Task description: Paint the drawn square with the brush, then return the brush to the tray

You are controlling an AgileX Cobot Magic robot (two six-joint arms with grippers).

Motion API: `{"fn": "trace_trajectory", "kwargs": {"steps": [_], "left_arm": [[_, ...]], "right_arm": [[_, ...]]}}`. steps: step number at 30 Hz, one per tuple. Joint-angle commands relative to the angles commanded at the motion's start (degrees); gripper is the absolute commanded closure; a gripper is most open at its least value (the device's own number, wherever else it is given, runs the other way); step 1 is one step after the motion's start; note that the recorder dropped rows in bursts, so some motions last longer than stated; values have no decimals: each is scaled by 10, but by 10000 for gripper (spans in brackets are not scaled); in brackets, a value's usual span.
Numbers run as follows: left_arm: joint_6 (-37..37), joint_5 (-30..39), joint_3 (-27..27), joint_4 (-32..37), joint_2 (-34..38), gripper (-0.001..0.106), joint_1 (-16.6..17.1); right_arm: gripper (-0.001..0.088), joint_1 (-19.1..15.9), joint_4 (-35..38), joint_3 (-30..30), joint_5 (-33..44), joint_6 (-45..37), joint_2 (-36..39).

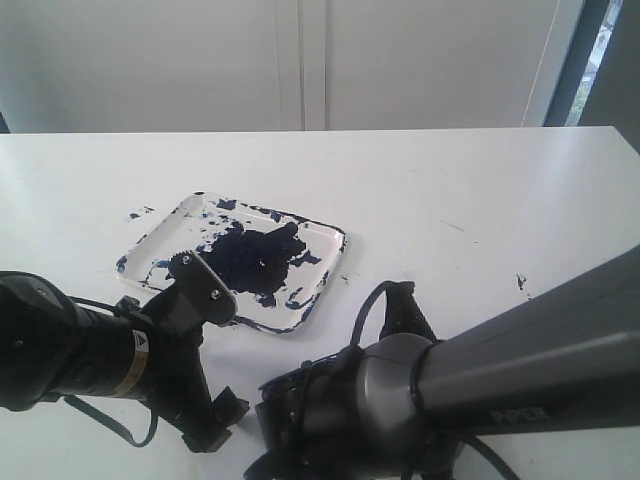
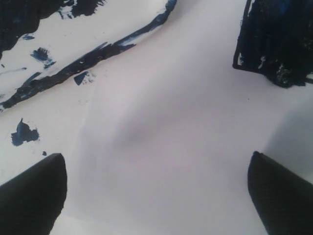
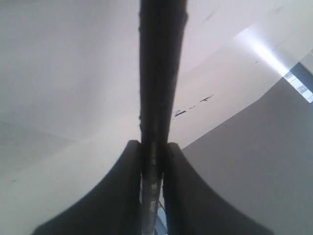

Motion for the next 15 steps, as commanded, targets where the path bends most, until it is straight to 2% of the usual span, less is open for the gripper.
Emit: {"fn": "trace_trajectory", "kwargs": {"steps": [8,15], "left_arm": [[0,0,0,0,0,42,0],[-1,0,0,0,0,42,0]], "right_arm": [[868,0,34,0,0,0,-16],[868,0,-18,0,0,26,-64]]}}
